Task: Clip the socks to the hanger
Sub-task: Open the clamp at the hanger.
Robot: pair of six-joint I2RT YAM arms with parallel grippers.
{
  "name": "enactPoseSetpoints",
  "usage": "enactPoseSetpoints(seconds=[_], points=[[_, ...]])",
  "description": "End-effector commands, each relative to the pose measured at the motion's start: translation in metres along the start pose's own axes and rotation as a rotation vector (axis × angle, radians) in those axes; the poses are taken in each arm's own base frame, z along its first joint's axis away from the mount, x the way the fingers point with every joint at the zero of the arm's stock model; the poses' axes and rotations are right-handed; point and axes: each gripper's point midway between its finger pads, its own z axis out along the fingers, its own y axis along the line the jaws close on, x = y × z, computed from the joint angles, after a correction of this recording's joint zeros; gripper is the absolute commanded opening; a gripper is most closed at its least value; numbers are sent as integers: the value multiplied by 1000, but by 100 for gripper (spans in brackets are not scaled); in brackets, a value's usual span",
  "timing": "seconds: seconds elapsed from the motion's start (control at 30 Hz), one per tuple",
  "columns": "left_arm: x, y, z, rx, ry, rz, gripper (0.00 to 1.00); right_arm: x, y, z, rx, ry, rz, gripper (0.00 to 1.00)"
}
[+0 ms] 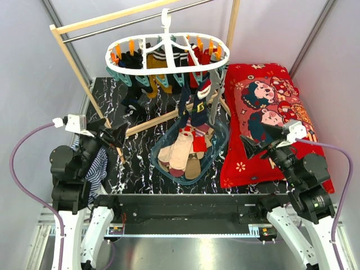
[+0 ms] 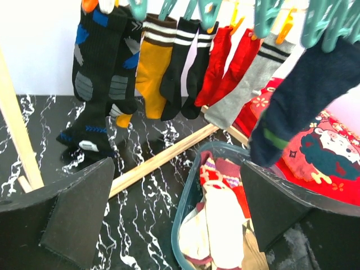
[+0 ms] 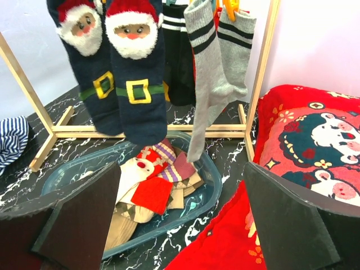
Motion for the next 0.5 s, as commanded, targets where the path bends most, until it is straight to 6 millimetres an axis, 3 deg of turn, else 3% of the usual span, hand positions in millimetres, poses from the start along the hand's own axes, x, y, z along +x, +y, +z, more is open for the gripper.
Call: enactPoseSetpoints(seconds=[0.0, 0.23, 0.47], points=[[-27, -17, 9, 83, -70, 6, 99, -16, 6, 4, -39, -15, -18, 100], [-51, -44, 30, 199, -75, -102, 99, -10, 13, 16, -83, 23, -4, 100], [-74, -80, 36, 311, -73, -163, 99, -2, 12, 23, -84, 40, 6, 100]])
